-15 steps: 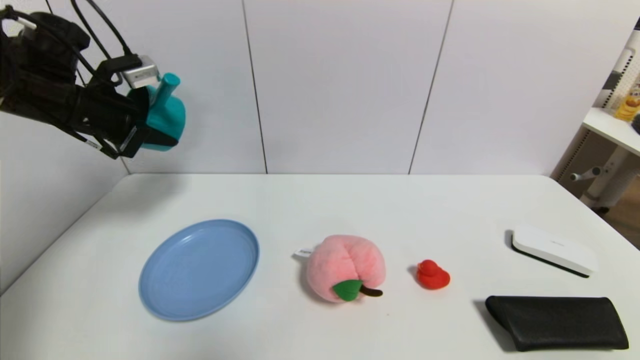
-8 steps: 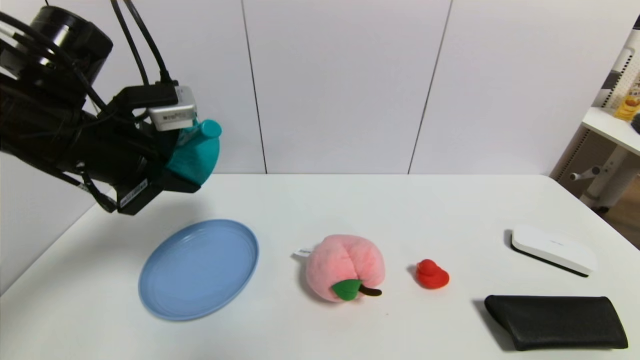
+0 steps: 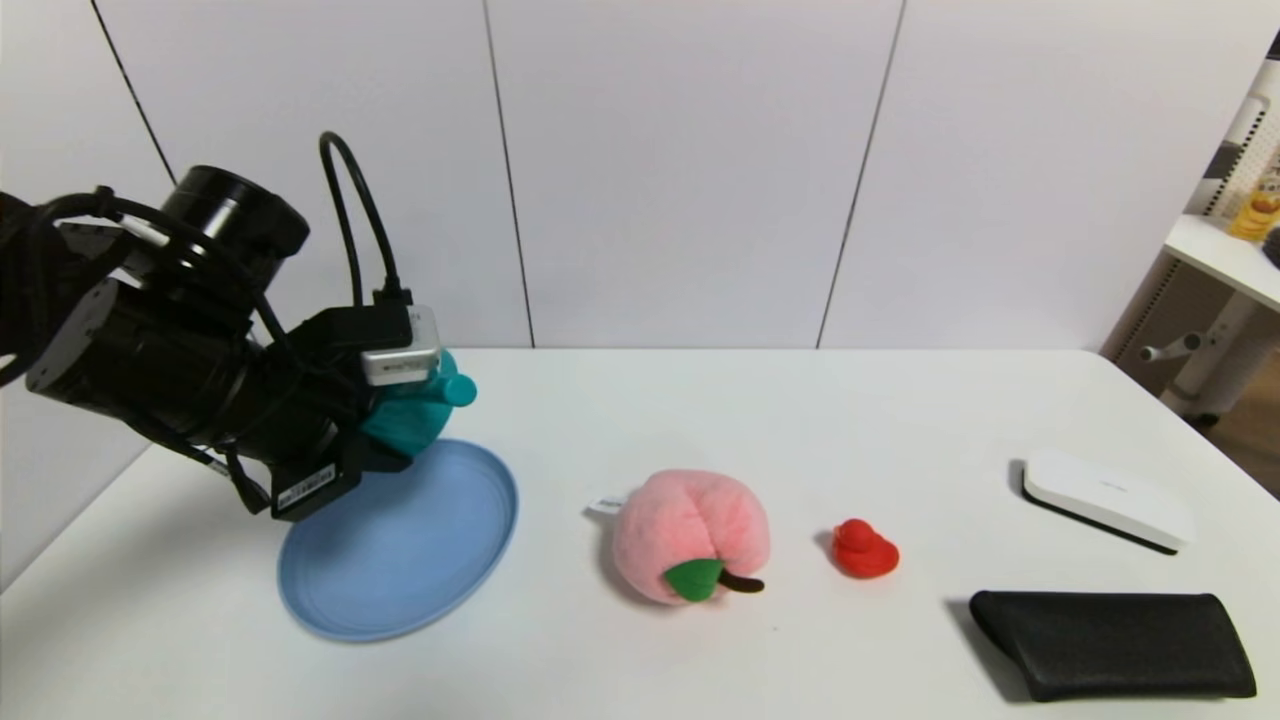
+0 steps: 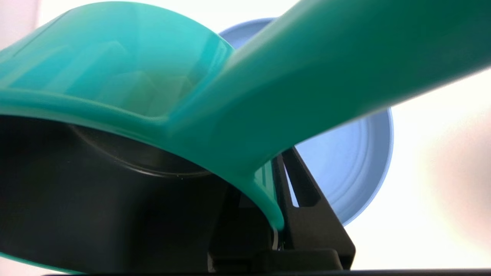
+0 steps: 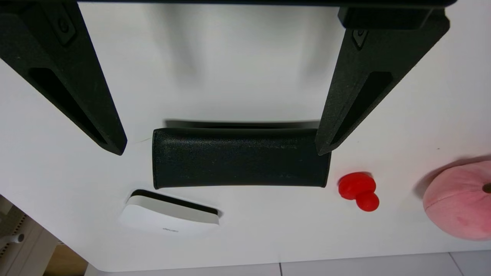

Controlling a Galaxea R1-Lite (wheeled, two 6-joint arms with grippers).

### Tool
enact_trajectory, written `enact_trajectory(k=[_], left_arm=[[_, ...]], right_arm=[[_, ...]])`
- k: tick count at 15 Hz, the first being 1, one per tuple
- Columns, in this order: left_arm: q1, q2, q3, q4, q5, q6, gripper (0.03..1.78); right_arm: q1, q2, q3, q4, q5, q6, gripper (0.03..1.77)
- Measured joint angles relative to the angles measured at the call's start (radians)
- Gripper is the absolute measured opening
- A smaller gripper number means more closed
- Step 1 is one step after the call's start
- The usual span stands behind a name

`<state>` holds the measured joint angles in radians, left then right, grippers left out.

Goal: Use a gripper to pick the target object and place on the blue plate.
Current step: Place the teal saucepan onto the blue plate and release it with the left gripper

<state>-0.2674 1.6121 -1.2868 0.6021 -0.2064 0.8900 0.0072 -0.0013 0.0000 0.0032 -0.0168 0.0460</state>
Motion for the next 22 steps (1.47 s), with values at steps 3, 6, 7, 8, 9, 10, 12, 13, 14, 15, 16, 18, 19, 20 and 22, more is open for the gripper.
enact_trajectory(k=[3, 6, 7, 8, 9, 10, 12, 13, 14, 15, 16, 18, 19, 20, 22], left_arm=[[0.001, 0.047, 0.03, 0.003, 0.014, 0.002, 0.13], [0.001, 0.074, 0.05, 0.039, 0.051, 0.001, 0.13], [0.001, 0.079, 0.053, 0.065, 0.072, 0.001, 0.13], [0.001, 0.083, 0.056, 0.086, 0.077, 0.0, 0.13], [0.0, 0.087, 0.056, 0.095, 0.078, -0.001, 0.13], [0.0, 0.091, 0.058, 0.099, 0.079, -0.001, 0.25], [0.0, 0.098, 0.058, 0.101, 0.081, -0.001, 0.59], [0.0, 0.1, 0.058, 0.099, 0.081, -0.003, 0.73], [0.0, 0.101, 0.058, 0.098, 0.081, -0.003, 0.86], [0.0, 0.102, 0.057, 0.098, 0.08, -0.003, 0.95], [0.0, 0.101, 0.056, 0.096, 0.079, -0.003, 1.04], [0.0, 0.087, 0.049, 0.088, 0.078, -0.005, 1.2], [-0.001, 0.07, 0.041, 0.085, 0.077, -0.011, 1.26], [0.0, 0.047, 0.03, 0.08, 0.076, -0.021, 1.31], [0.0, -0.016, 0.003, 0.064, 0.077, -0.07, 1.4]], right_arm=[[0.0, 0.0, 0.0, 0.0, 0.0, 0.0, 1.7], [0.0, 0.0, 0.0, 0.0, 0.0, 0.0, 1.7], [0.0, 0.0, 0.0, 0.0, 0.0, 0.0, 1.7], [0.0, 0.0, 0.0, 0.0, 0.0, 0.001, 1.7], [0.0, 0.0, 0.0, 0.0, 0.0, 0.001, 1.7], [0.0, 0.0, 0.0, 0.0, 0.0, 0.001, 1.7], [0.0, 0.0, 0.0, 0.0, 0.0, 0.0, 1.7], [0.0, 0.0, 0.0, 0.0, 0.0, 0.001, 1.7], [0.0, 0.0, 0.0, 0.0, 0.0, 0.0, 1.7], [0.0, 0.0, 0.0, 0.0, 0.0, 0.0, 1.7], [0.0, 0.0, 0.0, 0.0, 0.0, 0.001, 1.7], [0.0, 0.0, 0.0, 0.0, 0.0, 0.0, 1.7], [0.0, 0.0, 0.0, 0.0, 0.0, 0.001, 1.7], [0.0, 0.0, 0.0, 0.0, 0.0, 0.001, 1.7], [0.0, 0.0, 0.0, 0.0, 0.0, 0.0, 1.7]])
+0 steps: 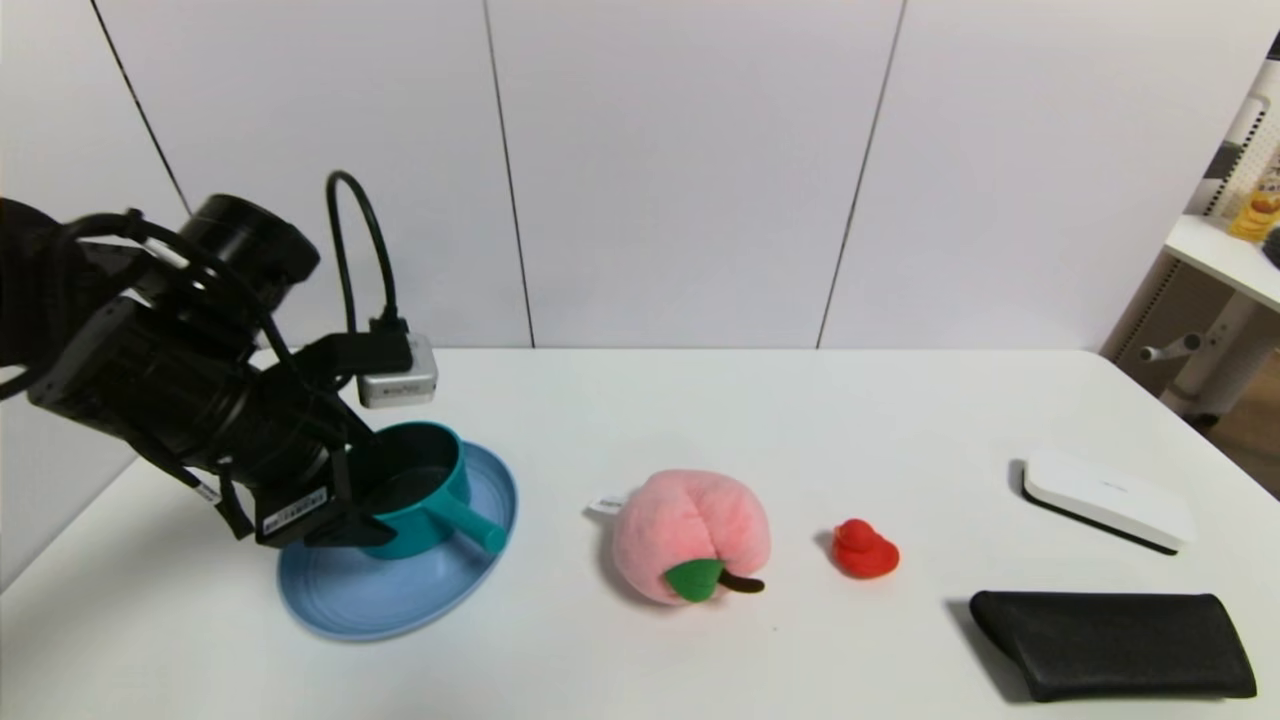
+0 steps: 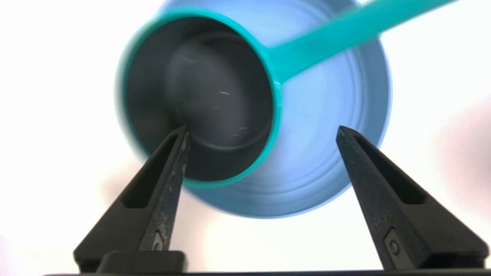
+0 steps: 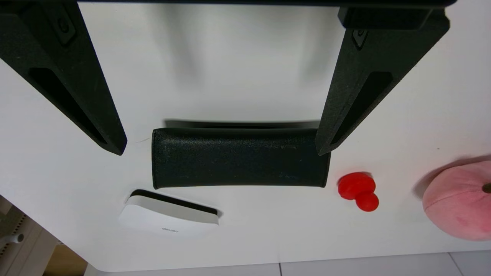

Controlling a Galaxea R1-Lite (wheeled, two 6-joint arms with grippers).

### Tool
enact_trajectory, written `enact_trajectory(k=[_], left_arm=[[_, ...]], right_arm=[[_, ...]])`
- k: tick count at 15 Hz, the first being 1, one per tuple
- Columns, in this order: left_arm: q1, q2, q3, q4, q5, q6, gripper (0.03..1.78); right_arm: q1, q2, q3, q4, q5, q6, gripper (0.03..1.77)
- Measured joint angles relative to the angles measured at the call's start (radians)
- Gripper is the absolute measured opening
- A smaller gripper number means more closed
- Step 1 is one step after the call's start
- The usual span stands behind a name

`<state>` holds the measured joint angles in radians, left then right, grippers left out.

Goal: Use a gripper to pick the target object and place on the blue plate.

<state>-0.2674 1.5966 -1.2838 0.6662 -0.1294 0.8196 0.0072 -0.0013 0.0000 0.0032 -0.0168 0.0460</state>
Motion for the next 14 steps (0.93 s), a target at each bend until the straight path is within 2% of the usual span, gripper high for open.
enact_trajectory(k=[2, 5, 7, 8, 11, 14], left_arm=[[0.001, -0.077, -0.019, -0.058, 0.003, -0.093, 1.47], [0.013, -0.185, -0.03, -0.265, 0.024, -0.269, 1.54], [0.076, -0.257, -0.031, -0.409, 0.038, -0.362, 1.58], [0.111, -0.293, -0.025, -0.448, 0.039, -0.381, 1.59], [0.169, -0.418, 0.048, -0.475, 0.042, -0.465, 1.63], [0.191, -0.592, 0.232, -0.483, 0.057, -0.529, 1.66]], right_arm=[[0.0, 0.0, 0.0, 0.0, 0.0, 0.0, 1.7], [0.0, 0.0, 0.0, 0.0, 0.0, 0.0, 1.7], [0.0, 0.0, 0.0, 0.0, 0.0, 0.0, 1.7], [0.0, 0.0, 0.0, 0.0, 0.0, 0.001, 1.7], [0.0, 0.0, 0.0, 0.0, 0.0, 0.0, 1.7], [0.0, 0.0, 0.0, 0.0, 0.0, 0.0, 1.7]])
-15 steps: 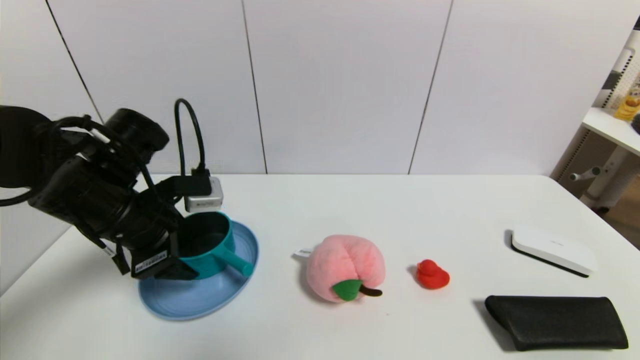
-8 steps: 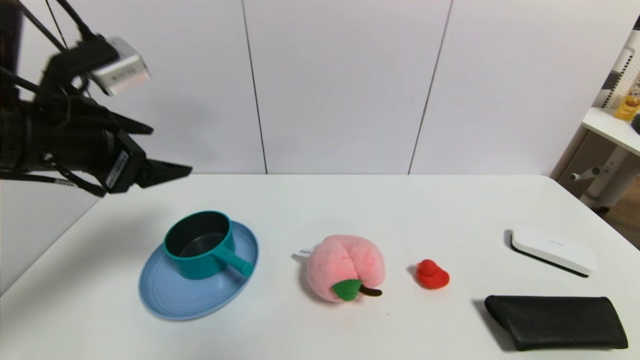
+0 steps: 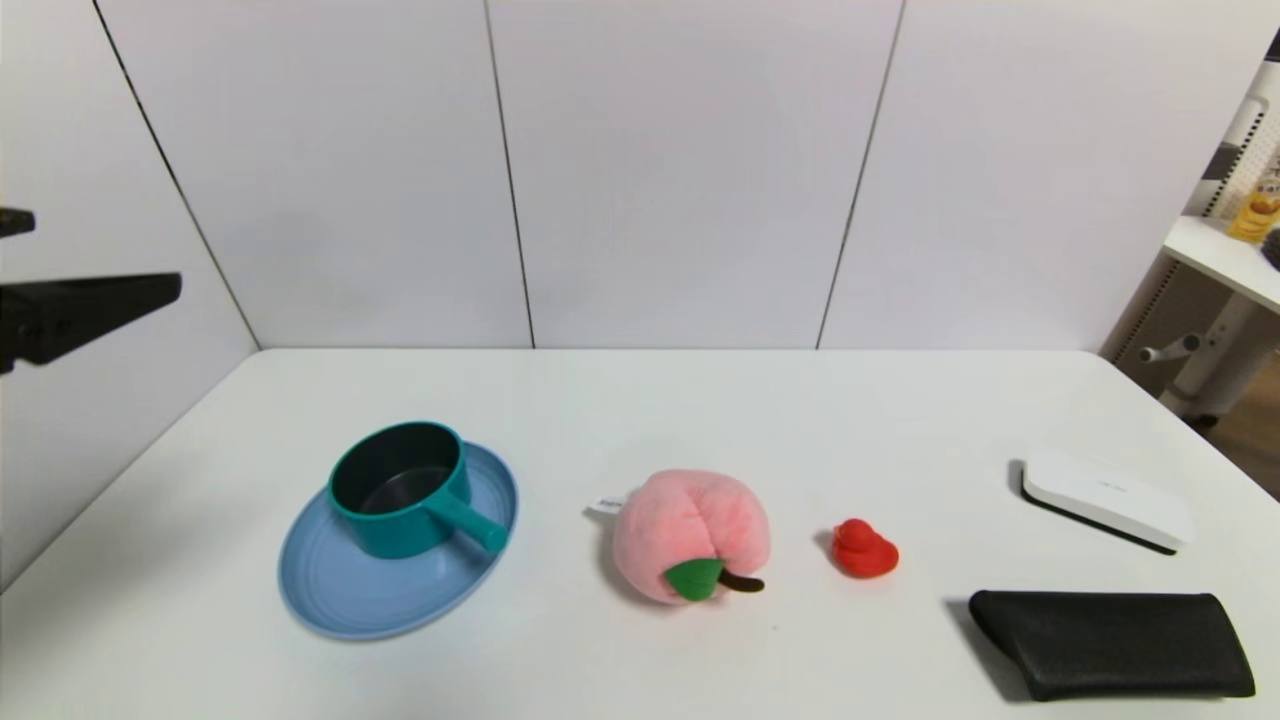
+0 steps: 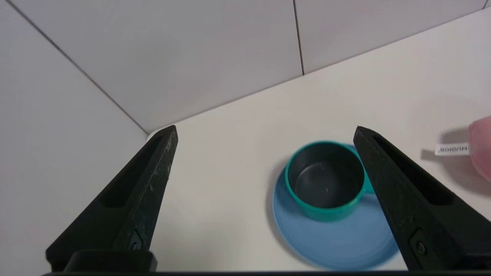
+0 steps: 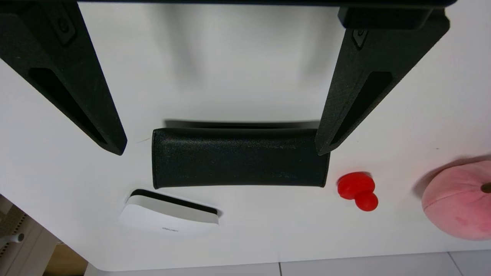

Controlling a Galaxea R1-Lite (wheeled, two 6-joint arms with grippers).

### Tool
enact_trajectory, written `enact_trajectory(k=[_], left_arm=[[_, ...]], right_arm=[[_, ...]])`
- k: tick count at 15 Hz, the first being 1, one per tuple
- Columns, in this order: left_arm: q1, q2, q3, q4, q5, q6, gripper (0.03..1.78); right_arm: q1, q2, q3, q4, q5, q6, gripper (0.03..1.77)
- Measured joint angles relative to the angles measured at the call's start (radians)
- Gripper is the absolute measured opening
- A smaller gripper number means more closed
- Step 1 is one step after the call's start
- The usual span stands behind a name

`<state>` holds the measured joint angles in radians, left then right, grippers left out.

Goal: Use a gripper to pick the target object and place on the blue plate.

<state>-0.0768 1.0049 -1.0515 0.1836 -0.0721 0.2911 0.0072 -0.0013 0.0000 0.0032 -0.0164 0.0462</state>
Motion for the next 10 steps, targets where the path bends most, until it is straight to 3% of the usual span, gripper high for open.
enact_trajectory(k=[7, 10], left_arm=[[0.018, -0.559, 0.609, -0.021, 0.023, -0.019, 1.68], [0.04, -0.72, 0.809, -0.139, 0.022, -0.023, 1.69]], right_arm=[[0.0, 0.0, 0.0, 0.0, 0.0, 0.0, 1.7], [0.0, 0.0, 0.0, 0.0, 0.0, 0.0, 1.7]])
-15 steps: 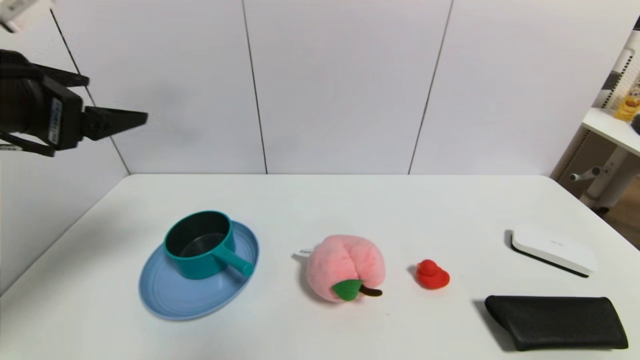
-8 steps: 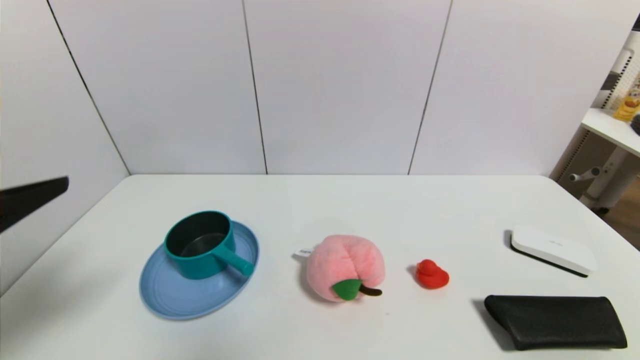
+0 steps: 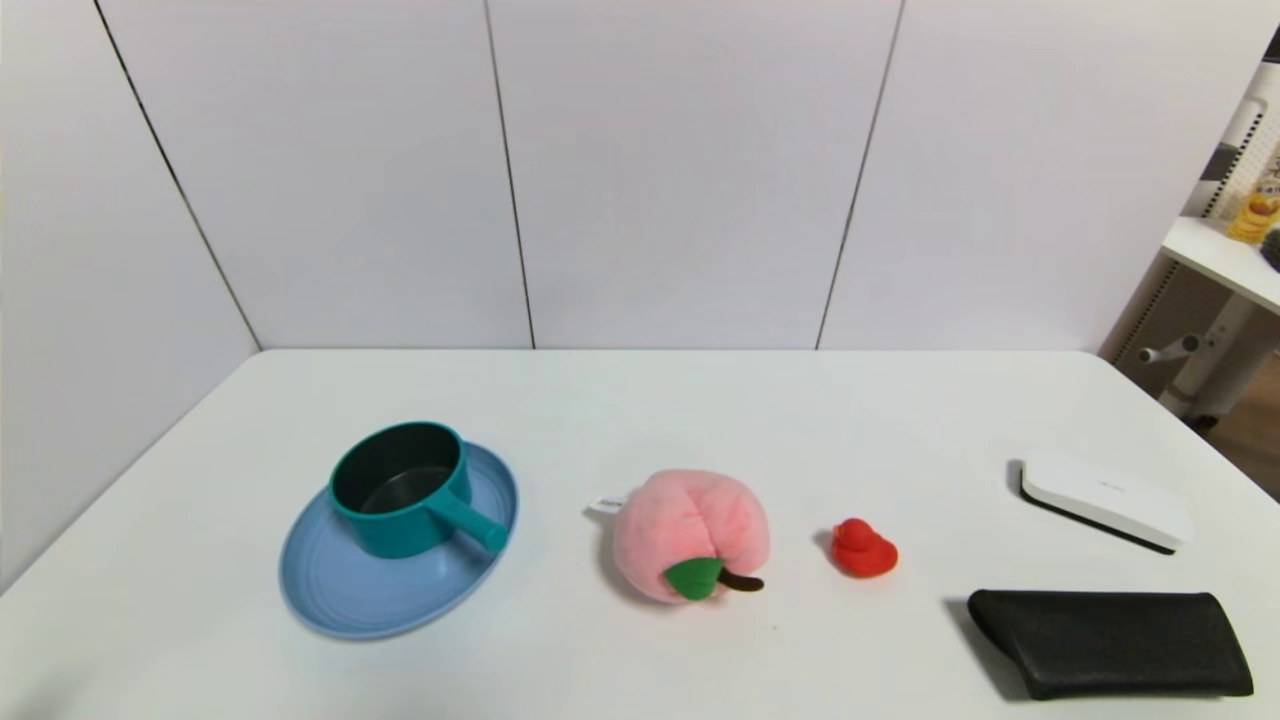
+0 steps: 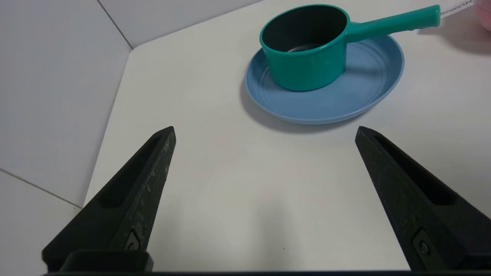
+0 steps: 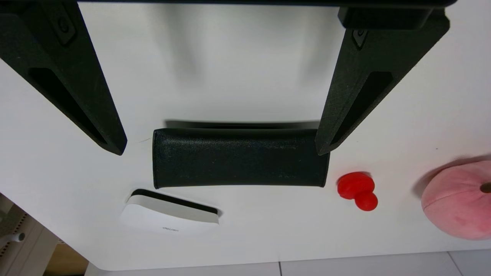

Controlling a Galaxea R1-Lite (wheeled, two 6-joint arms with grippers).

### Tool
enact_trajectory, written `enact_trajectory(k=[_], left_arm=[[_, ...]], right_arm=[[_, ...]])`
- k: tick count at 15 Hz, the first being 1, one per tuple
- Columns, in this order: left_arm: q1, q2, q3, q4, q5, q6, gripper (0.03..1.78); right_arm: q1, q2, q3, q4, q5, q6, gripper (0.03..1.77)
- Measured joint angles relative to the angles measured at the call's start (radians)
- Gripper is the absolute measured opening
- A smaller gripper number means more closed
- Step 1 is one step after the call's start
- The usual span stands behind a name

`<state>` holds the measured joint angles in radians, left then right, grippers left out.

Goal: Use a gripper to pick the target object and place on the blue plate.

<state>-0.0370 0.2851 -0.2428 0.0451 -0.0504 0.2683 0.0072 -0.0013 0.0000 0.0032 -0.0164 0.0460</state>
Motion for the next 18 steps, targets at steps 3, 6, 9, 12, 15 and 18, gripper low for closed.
enact_trajectory(k=[3, 6, 9, 12, 15, 18], left_arm=[[0.029, -0.14, 0.147, -0.03, 0.0, -0.033, 1.69], [0.036, -0.243, 0.228, -0.035, 0.007, -0.103, 1.69], [0.037, -0.276, 0.241, -0.036, 0.017, -0.199, 1.69], [0.037, -0.285, 0.242, -0.04, 0.051, -0.262, 1.69], [0.037, -0.287, 0.243, -0.039, 0.052, -0.263, 1.69], [0.037, -0.287, 0.243, -0.04, 0.052, -0.263, 1.69]], right_arm=[[0.0, 0.0, 0.0, 0.0, 0.0, 0.0, 1.7], [0.0, 0.0, 0.0, 0.0, 0.0, 0.001, 1.7], [0.0, 0.0, 0.0, 0.0, 0.0, 0.0, 1.7], [0.0, 0.0, 0.0, 0.0, -0.001, 0.0, 1.7], [0.0, 0.0, 0.0, 0.0, 0.0, 0.0, 1.7], [0.0, 0.0, 0.0, 0.0, 0.0, 0.001, 1.7]])
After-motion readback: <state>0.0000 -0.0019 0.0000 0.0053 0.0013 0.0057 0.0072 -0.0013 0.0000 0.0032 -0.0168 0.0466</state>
